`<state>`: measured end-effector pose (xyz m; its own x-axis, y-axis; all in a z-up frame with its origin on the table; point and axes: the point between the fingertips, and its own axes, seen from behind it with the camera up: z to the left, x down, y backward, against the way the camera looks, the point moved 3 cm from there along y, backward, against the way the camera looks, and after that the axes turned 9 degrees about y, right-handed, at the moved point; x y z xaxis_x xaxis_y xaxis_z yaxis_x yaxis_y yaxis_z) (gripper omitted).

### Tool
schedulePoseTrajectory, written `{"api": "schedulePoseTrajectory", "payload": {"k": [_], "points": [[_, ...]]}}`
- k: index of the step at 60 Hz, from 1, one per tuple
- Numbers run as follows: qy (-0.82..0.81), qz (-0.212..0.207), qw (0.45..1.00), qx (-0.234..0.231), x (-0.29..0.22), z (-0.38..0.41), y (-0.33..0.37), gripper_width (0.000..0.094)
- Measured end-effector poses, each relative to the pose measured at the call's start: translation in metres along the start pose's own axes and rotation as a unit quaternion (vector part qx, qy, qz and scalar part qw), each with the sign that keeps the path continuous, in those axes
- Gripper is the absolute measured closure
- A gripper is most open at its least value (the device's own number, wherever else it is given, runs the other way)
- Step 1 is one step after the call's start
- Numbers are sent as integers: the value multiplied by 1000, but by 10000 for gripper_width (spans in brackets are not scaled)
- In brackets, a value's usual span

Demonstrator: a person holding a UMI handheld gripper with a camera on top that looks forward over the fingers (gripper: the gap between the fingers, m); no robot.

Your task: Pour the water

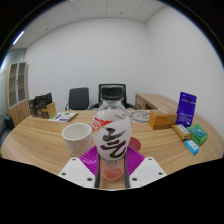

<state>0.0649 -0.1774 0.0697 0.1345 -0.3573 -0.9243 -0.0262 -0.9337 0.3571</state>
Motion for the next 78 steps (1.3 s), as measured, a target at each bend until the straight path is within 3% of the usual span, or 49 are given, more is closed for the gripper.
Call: {"api": "schedulePoseTrajectory", "payload": {"k": [1,13,24,36,43,50,58,70,78], "points": [[3,0,1000,1,-1,-1,0,640],[81,7,995,53,-39,-23,12,640],[275,21,950,147,-95,-65,8,642],[557,41,805,201,-132,-76,-23,641],[695,50,691,193,-134,-65,-44,643],[807,32,562,178,-130,-49,-61,641],[856,6,488,167,-130,-44,-69,642],[849,9,505,158,-131,-43,-67,639],[769,7,625,137,-134,-47,-58,641]]}}
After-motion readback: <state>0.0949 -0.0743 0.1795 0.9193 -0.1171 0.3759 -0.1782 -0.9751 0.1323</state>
